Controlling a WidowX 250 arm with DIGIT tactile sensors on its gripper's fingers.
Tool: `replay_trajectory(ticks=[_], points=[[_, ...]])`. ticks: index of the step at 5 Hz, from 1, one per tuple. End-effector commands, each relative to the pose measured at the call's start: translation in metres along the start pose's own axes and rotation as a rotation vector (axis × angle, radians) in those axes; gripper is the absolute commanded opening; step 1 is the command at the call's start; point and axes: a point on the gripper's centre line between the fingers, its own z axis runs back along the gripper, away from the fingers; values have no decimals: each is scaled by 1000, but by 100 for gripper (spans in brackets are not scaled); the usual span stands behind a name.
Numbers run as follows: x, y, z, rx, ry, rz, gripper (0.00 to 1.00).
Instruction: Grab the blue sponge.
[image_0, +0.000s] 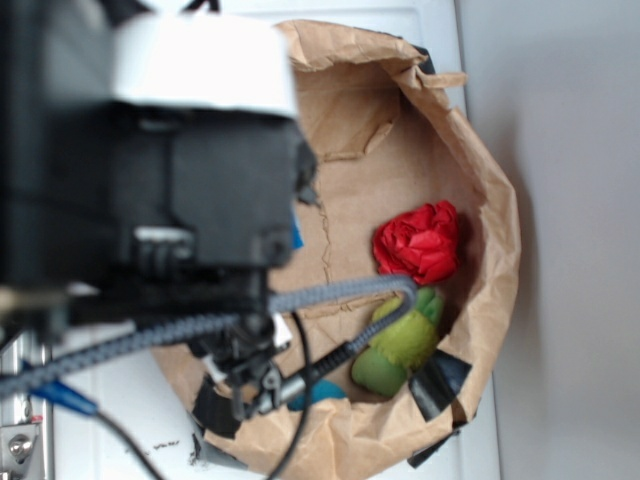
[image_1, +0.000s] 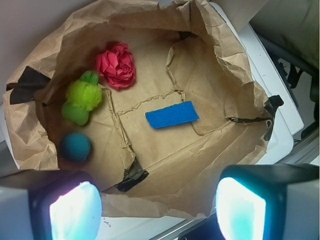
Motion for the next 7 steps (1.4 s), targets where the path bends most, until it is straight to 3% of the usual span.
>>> replay_trajectory(ticks=[1,2,3,4,6,7], points=[[33,18,-57,-20,-68,221,100],[34,27,-96,14,-102,274,100],[42,33,-134,55,-173,291,100],[51,29,-157,72,-204,314,100],[59,26,-181,140,-186,453,100],[52,27,-188,306,-150,609,100]])
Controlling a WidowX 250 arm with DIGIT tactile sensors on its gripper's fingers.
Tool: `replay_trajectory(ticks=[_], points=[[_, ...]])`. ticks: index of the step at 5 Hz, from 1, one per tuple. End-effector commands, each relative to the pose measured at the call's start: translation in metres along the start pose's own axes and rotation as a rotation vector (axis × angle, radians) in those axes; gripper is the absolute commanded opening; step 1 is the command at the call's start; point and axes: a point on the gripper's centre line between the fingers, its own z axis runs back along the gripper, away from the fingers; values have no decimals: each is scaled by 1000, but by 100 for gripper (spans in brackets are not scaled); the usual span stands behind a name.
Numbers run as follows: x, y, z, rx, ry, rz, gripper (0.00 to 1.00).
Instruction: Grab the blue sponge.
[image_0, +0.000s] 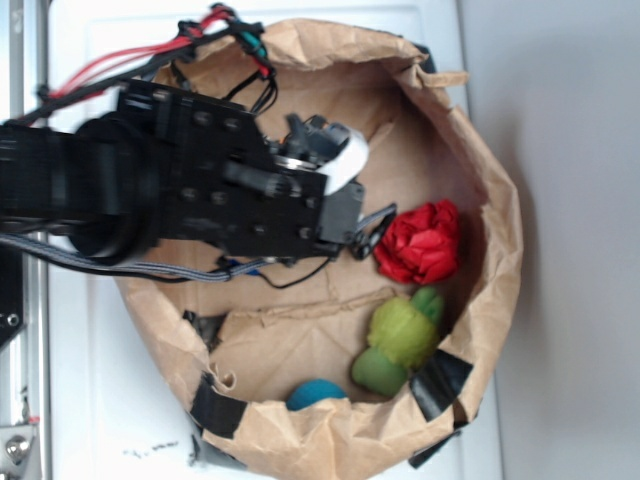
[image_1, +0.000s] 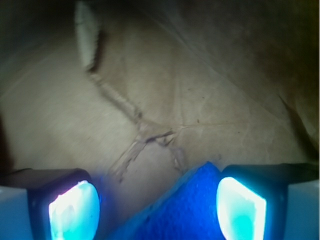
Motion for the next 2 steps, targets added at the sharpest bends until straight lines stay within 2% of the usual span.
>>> replay_trajectory(ticks=[1,2], points=[[-3,1,11,93,-14,102,100],[1,5,28,52,6,100,100]])
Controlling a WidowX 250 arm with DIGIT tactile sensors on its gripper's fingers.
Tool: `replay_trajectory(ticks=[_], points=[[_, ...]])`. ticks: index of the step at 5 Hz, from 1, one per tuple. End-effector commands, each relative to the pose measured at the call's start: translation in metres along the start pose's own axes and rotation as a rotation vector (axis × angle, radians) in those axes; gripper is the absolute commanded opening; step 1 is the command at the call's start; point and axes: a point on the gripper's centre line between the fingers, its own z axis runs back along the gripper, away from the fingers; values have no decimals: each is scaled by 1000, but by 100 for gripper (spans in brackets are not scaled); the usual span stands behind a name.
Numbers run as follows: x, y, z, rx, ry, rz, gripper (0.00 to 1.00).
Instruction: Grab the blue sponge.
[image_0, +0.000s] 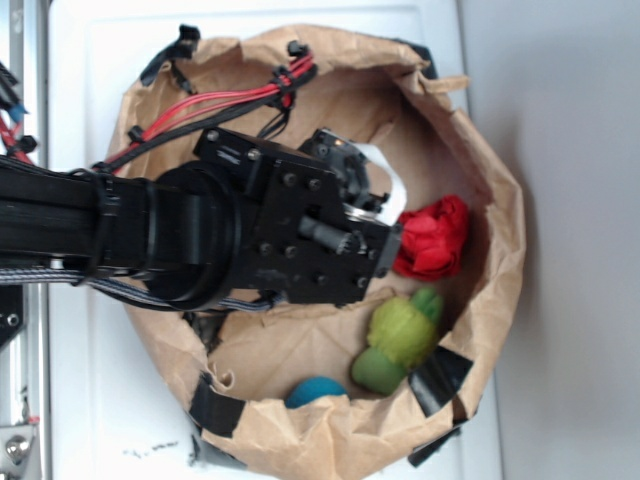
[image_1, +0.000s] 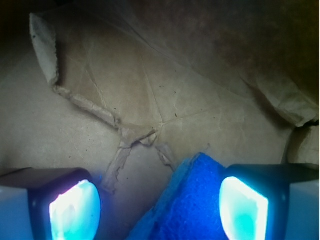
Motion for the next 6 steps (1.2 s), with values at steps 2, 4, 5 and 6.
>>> replay_trajectory(ticks=[2,4,5,6], points=[[16,49,80,-178,113,183,100],[-7,43,48,-239,180,234,100],[-14,35,34,-216,173,228,100],[-22,24,11,-174,108,230,100]])
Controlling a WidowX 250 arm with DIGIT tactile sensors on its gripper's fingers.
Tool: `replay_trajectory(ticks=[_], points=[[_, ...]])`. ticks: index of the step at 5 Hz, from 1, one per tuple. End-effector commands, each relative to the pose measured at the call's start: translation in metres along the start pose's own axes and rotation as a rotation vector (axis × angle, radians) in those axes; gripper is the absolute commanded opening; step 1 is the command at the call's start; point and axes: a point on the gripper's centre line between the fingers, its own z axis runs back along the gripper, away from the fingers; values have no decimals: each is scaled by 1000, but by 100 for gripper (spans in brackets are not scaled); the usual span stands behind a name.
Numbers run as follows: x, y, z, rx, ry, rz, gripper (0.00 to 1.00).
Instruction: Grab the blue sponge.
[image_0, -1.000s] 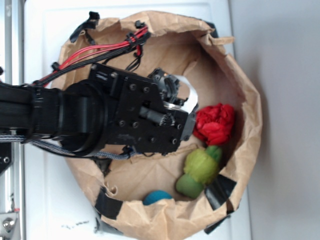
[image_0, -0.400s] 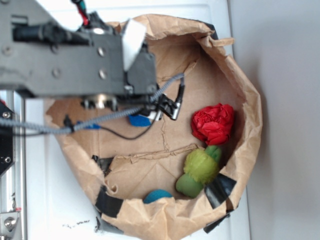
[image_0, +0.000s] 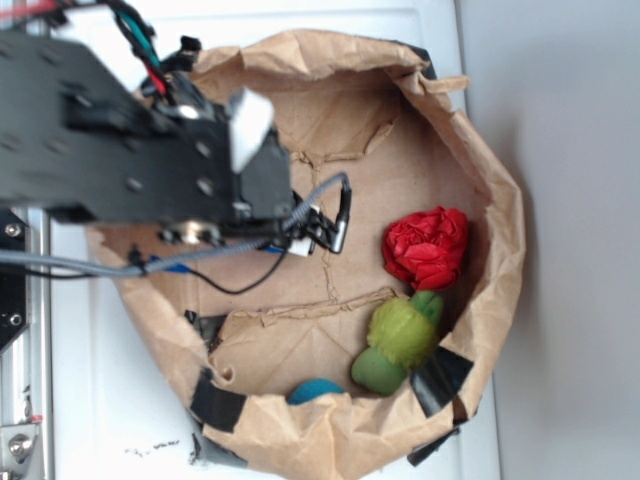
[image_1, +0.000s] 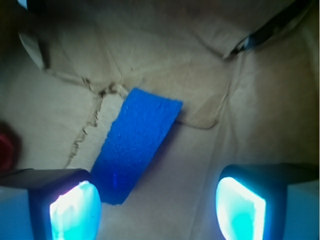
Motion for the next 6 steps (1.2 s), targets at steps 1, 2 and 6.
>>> replay_trajectory(ticks=[1,2,6], points=[[-1,-9,-33,27,-124,3,100],[1,-13,-39,17,-127,-40,100],[18,-16,31,-93,71,-85,0]])
